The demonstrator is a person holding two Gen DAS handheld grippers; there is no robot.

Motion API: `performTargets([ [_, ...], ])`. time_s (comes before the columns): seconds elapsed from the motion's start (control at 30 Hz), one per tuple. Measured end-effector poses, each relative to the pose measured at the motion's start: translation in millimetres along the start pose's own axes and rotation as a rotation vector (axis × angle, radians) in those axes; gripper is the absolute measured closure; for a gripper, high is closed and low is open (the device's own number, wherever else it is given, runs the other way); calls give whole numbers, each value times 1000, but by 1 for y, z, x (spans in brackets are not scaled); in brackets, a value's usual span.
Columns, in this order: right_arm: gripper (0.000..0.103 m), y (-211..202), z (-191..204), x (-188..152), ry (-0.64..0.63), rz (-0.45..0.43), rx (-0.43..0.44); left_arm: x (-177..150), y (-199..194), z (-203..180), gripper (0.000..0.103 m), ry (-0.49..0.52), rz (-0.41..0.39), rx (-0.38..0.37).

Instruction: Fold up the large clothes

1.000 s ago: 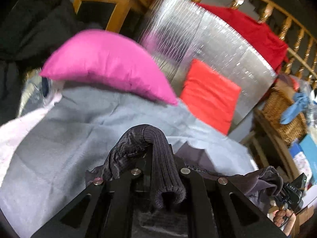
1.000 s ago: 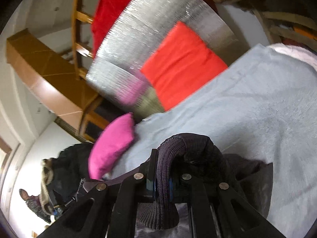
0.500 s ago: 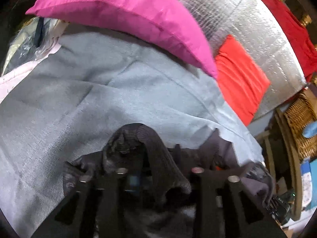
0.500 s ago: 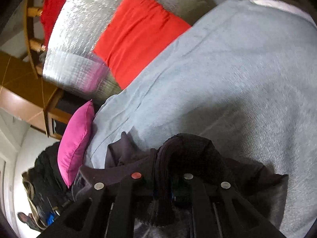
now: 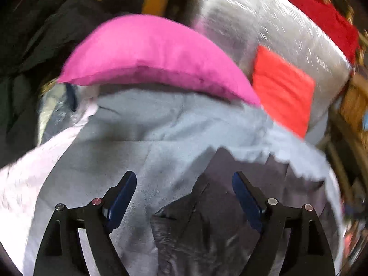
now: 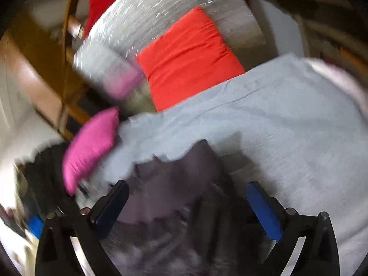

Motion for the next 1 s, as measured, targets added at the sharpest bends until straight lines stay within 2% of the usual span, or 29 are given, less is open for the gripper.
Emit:
performTargets([
  [0.13,1,23,12,-7,-210,50,-96,-7,26,-25,18,162,86,-67],
  [0.27,5,58,11,-7,-302,122,-131,-11,56,-51,18,267,175,-127],
  [0.37,5,73,2,-7,-302,145,-141,-16,77,-62,18,296,265,-168],
  [0.47,5,80,4,-9,-306,154,-113,-12,88,-66,18,325,274,-153],
  [0.53,5,83,5,-9,-314,165,-104,-9,98,-63,18,303,279,-145],
  [0.6,12,88,8,-9,-320,175,-98,-8,104,-61,18,269,289,-147],
  [0.63,19,92,10,-9,-319,187,-93,-8,106,-62,19,259,292,-151],
  [0.67,25,95,11,-9,-322,197,-94,-9,108,-64,30,255,290,-159],
  [0.73,28,102,13,-11,-337,214,-108,-12,115,-64,53,281,298,-113],
  [0.77,39,105,14,-11,-344,221,-118,-13,117,-64,82,292,304,-103],
  [0.8,52,107,14,-11,-352,226,-138,-15,119,-64,95,308,314,-84],
  [0.83,79,110,14,-10,-358,224,-160,-13,117,-66,96,330,292,-72],
  [0.9,83,99,17,-5,-372,190,-163,-6,107,-66,96,344,245,-59],
  [0.97,85,77,23,7,-370,113,-143,5,98,-59,96,306,186,-62],
  [1.0,85,70,16,15,-329,80,-132,8,101,-49,96,268,179,-48],
])
Point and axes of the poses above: each gripper's, at about its wrist camera, not at the fingertips, and y roughly the way its jaws point, z to its left, x to its top, the point moved 8 cm from there along y, roughly the way its jaws point, and after that the axes turned 7 degrees about -x, right-handed, at the moved point
